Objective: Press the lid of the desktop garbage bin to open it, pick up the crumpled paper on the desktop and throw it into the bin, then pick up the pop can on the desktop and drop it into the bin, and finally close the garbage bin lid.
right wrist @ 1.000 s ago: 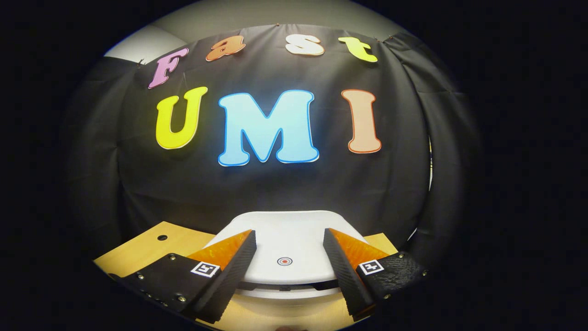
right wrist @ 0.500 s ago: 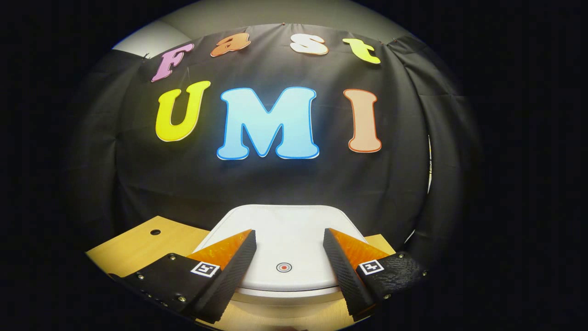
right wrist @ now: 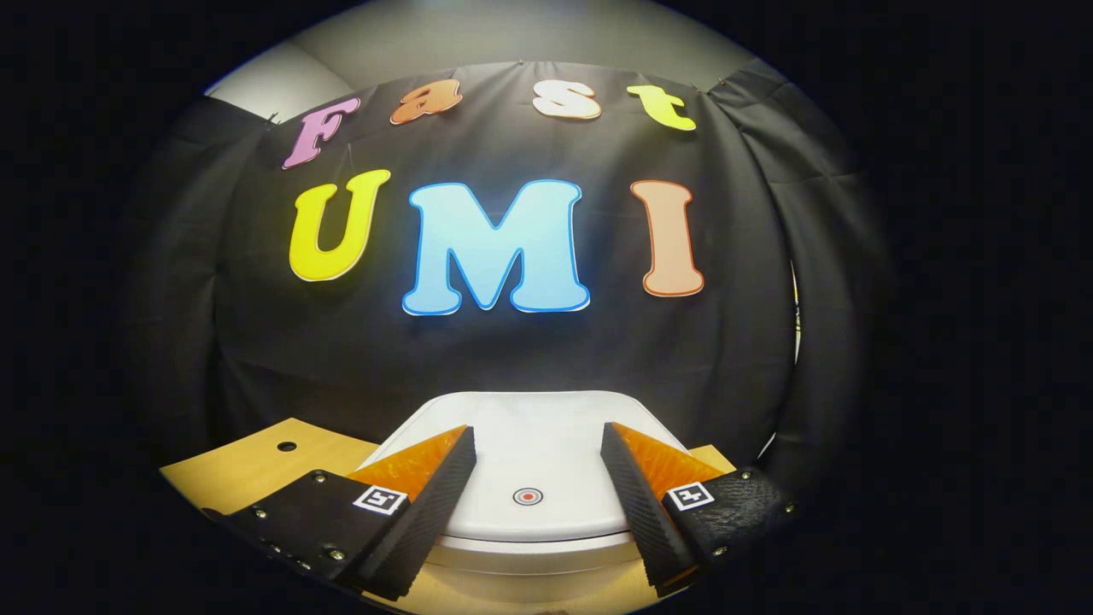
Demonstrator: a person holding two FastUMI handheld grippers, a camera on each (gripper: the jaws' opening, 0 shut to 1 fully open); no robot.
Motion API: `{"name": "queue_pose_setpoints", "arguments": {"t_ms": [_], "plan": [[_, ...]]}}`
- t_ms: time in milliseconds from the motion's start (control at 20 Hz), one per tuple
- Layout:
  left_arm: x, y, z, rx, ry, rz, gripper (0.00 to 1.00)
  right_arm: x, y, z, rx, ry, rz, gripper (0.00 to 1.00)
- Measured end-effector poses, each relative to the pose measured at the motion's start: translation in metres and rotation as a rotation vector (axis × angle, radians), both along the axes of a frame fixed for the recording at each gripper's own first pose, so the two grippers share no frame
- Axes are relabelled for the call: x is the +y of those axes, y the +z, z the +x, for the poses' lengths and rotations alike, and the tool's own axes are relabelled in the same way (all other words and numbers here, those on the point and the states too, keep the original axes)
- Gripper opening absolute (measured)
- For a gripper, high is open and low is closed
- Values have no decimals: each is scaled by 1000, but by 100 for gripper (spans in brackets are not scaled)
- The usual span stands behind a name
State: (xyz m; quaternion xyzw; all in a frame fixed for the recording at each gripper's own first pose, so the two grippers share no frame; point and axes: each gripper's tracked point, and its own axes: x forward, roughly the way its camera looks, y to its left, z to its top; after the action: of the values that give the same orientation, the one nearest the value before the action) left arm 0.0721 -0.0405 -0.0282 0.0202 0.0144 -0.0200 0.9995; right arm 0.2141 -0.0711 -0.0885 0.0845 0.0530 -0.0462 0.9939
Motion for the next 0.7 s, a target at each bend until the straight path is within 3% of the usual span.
{"name": "queue_pose_setpoints", "arguments": {"t_ms": [700], "plan": [[-7, 0, -2, -5, 17, -12, 100, 1, -6, 1, -30, 4, 8, 96]]}}
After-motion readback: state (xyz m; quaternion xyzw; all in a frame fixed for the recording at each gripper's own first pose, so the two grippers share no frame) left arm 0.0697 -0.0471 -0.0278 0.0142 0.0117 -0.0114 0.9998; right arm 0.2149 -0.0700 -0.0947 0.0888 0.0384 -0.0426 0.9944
